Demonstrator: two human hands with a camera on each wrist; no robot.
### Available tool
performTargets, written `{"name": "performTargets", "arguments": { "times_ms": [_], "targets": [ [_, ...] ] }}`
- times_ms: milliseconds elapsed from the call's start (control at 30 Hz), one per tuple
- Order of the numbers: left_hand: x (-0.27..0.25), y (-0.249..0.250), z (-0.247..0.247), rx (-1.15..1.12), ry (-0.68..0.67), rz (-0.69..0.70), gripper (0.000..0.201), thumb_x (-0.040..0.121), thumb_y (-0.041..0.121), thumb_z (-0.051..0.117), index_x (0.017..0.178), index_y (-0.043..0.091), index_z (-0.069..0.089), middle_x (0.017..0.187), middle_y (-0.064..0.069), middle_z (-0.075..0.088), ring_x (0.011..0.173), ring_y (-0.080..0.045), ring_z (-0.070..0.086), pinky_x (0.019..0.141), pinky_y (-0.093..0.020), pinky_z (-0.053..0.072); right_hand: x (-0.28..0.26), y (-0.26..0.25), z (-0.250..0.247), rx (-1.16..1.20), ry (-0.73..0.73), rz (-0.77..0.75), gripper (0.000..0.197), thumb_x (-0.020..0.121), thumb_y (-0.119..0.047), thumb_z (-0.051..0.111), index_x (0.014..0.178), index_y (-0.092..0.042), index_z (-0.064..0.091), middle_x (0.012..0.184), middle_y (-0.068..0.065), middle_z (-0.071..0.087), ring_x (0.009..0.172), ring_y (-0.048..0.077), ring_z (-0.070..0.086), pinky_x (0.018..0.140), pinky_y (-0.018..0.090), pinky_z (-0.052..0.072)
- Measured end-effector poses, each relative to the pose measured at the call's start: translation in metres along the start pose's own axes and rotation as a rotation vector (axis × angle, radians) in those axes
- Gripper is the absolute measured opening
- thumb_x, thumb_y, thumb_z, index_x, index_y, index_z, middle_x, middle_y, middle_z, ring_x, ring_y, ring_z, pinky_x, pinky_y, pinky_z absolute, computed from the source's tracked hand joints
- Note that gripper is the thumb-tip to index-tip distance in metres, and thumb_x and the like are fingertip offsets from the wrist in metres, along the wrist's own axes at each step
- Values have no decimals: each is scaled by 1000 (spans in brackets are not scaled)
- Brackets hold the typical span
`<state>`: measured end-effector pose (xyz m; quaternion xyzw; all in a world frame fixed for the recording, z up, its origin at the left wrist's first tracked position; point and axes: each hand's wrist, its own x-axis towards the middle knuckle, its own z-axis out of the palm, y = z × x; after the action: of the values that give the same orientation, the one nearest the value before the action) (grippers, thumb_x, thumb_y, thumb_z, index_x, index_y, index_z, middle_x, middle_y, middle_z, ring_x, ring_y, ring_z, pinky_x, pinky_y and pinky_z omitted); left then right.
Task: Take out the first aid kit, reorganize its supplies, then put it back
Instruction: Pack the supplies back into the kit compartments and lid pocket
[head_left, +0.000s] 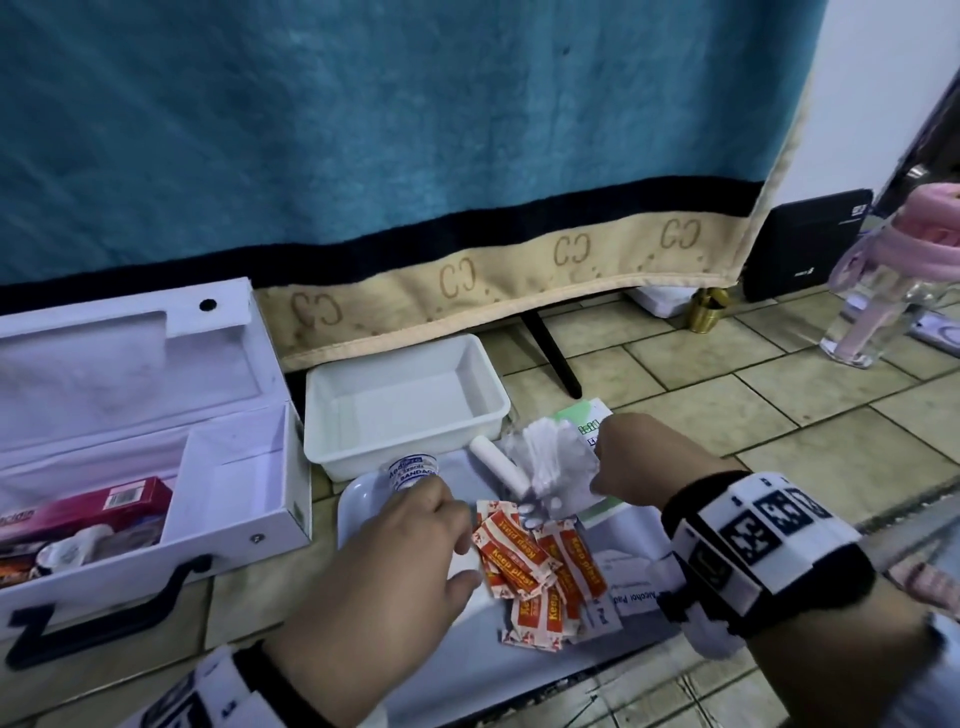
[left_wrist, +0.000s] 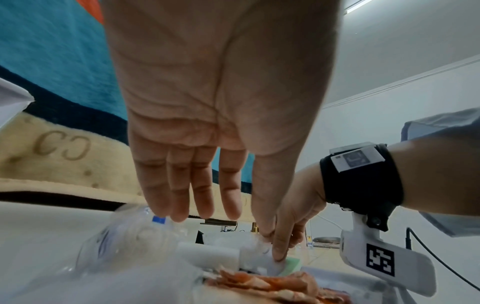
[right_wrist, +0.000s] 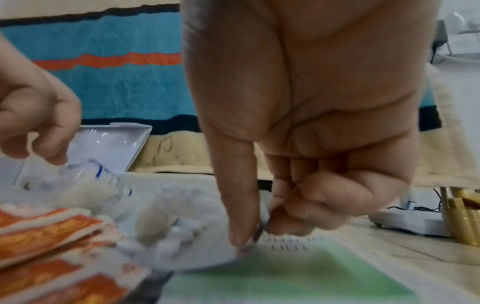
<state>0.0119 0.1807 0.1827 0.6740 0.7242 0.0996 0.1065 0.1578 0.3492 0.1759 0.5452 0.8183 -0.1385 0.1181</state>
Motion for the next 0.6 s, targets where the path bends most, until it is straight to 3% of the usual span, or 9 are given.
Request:
{"name": "performTargets", "arguments": {
  "times_ms": [67, 167, 267, 367, 467, 533, 600],
  "targets": [
    [2, -1, -2, -12, 16, 8, 12, 91, 44, 51, 96, 34, 45, 110, 17, 38, 108, -1, 39, 76, -12, 28, 0, 0, -3, 37, 10, 13, 30, 81, -8, 55, 57, -11, 38, 59, 2, 41, 52, 14, 42, 43, 21, 28],
    [6, -5, -7, -68, 74, -7, 14, 90, 43, 53, 100, 33, 51, 109, 18, 40, 105, 0, 42, 86, -15, 34, -6, -2, -12, 98, 43, 23, 31, 82, -11, 53, 56, -11, 36, 59, 3, 40, 51, 15, 38, 43, 24, 25],
    [14, -7, -16, -127, 171, -43, 21, 90, 40, 54, 109, 31, 51, 111, 17, 44, 105, -2, 47, 90, -21, 41, -17, -3, -26, 127, 241, 7, 23, 86, -12, 50, 64, -10, 44, 64, 4, 44, 58, 21, 42, 44, 24, 22],
    [26, -9, -24, -259, 315, -99, 42, 91, 36, 52, 130, 28, 39, 121, 12, 45, 113, -5, 47, 95, -27, 43, -34, -7, -43, 137, 416, -58, 6, 85, -13, 53, 85, -13, 58, 80, 6, 60, 71, 27, 54, 51, 25, 35],
    [38, -12, -33, -403, 392, -165, 60, 91, 34, 53, 143, 28, 23, 129, 10, 43, 115, -6, 45, 97, -31, 44, -52, -13, -56, 207, 447, -173, 4, 85, -23, 58, 87, -24, 62, 83, 2, 66, 75, 24, 59, 60, 29, 46],
    [44, -11, -37, -462, 354, -194, 59, 90, 36, 54, 142, 28, 27, 125, 13, 45, 110, -5, 49, 91, -27, 44, -60, -19, -61, 293, 407, -261, 2, 85, -26, 62, 85, -27, 64, 76, -4, 63, 67, 16, 56, 55, 25, 42],
    [45, -12, -37, -488, 345, -177, 36, 90, 34, 56, 124, 28, 46, 109, 12, 58, 95, -5, 58, 81, -27, 46, -61, -25, -61, 387, 342, -333, 7, 84, -27, 65, 79, -29, 62, 68, -10, 58, 58, 8, 52, 50, 24, 37]
  ]
}}
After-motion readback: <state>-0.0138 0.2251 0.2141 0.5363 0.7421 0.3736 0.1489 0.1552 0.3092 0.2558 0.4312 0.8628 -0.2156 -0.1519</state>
